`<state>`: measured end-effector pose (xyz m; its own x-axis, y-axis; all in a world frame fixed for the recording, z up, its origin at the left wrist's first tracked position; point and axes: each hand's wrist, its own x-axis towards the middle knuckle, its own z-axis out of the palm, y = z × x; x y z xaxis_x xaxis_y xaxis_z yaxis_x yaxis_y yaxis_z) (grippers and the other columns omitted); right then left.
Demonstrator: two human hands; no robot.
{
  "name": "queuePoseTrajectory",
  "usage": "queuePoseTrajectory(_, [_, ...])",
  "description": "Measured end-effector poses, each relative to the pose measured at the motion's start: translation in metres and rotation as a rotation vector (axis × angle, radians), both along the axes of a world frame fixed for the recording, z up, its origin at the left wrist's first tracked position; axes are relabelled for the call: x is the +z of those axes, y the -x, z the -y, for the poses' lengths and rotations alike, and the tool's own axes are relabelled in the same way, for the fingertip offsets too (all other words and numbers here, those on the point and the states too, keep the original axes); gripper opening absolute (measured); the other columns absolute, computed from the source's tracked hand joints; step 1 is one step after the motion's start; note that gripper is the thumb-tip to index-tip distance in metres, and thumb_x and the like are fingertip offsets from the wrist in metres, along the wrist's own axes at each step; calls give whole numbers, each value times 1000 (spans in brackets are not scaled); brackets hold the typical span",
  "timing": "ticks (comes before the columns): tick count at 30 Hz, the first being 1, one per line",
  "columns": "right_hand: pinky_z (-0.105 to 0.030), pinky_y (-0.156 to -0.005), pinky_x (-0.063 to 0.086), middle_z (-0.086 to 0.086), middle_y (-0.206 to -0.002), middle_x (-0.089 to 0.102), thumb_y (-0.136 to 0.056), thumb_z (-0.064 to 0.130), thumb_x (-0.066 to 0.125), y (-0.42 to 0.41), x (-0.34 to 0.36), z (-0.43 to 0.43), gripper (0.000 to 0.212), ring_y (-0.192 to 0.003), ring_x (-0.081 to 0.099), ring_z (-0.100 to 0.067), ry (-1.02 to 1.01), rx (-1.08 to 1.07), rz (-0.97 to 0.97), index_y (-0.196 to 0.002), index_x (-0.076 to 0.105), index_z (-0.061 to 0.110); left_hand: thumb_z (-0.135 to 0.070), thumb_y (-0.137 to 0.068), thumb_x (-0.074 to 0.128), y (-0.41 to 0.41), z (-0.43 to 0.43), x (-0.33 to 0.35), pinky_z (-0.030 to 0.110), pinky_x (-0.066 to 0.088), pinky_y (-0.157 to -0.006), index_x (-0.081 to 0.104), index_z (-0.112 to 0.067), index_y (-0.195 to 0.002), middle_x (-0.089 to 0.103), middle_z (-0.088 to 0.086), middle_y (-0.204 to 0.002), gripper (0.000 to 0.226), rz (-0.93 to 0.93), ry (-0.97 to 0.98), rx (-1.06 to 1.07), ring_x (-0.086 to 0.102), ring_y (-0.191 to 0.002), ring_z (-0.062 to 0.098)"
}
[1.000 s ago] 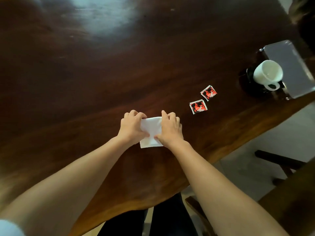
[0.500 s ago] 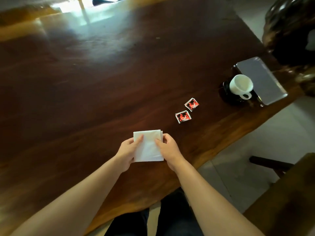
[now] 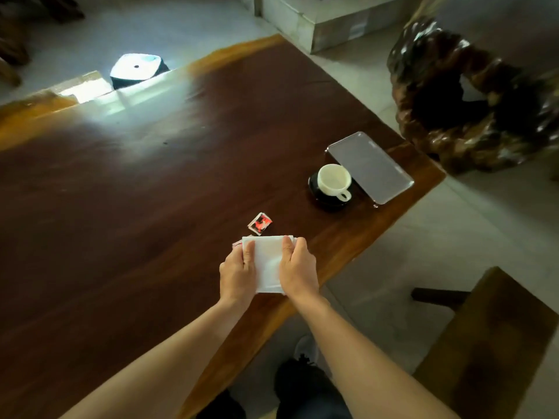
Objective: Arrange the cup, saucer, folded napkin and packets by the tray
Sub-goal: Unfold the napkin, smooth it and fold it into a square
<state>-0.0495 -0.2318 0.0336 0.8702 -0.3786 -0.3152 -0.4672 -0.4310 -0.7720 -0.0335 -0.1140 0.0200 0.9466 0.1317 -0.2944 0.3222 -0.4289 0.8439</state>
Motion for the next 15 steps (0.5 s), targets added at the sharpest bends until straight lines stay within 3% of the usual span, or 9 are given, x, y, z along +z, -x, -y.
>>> queuePoseTrajectory(4, [-14,-51,43,7,-93,55,-104,48,25,2,15,73,33,-76,58,-8,68,29,17,-112,43,21,-44,-104,38,0,74,6,41,49,-65,61,-15,-89,61,3,-81,40,-43,124,-5,58,-74,23])
queuePoseTrajectory(9, [-21,-67,55,4,-103,56,-105,45,27,4,23,145,24,-83,60,-10,31,-13,6,-110,41,26,-48,-103,36,-12,147,28,32,41,-63,64,-15,-80,59,4,-80,49,-150,181,23,55,-74,19])
queuePoseTrajectory(15, [-9,-53,38,1,-100,57,-107,38,26,-2,27,197,25,-77,54,-4,-33,-112,5,-107,45,21,-48,-104,35,-31,198,36,30,44,-59,68,-9,-83,64,2,-76,55,-117,108,-130,61,-69,17])
